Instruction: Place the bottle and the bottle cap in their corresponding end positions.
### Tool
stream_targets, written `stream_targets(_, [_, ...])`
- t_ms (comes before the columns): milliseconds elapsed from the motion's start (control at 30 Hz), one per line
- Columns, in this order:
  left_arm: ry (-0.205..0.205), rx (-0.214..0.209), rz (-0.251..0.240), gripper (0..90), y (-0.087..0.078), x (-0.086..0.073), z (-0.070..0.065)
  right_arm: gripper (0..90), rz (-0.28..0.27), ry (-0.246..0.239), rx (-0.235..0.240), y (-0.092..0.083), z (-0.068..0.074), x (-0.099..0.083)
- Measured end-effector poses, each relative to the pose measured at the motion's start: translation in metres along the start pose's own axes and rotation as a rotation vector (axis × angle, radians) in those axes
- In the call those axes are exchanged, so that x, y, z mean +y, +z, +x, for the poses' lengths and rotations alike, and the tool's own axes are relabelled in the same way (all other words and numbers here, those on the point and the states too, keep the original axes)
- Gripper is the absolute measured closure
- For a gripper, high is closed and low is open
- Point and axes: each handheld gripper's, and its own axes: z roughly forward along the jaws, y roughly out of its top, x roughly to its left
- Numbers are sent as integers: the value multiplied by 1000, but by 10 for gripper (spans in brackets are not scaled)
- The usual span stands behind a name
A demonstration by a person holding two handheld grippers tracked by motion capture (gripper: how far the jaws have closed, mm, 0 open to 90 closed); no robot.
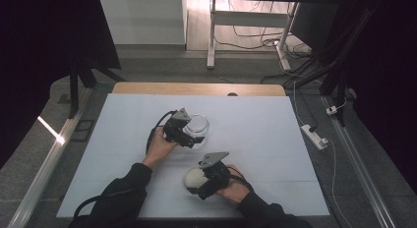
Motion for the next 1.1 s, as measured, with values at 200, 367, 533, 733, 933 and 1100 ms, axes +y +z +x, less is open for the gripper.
stream_targets(200, [-6, -9, -8, 0, -9, -1, -2, 4, -13, 7, 0, -4, 2, 1])
stream_targets(367, [-19, -12, -20, 0, -19, -2, -3, 0, -28, 12, 1, -10, 2, 2])
stream_targets(533, [-26, -10, -32, 0, -28, -3, -5, 0, -43, 21, 4, -16, 2, 3])
stream_targets(733, [-33, -8, -30, 0, -37, -7, -9, 0, -67, 28, -13, -25, 3, 5])
stream_targets(933, [-28, -15, -37, 0, -47, -9, -16, 0, -85, 34, -34, -34, 1, 4])
stream_targets(1100, [-29, -24, -38, 0, -54, -11, -23, 0, -98, 42, -59, -43, 0, 3])
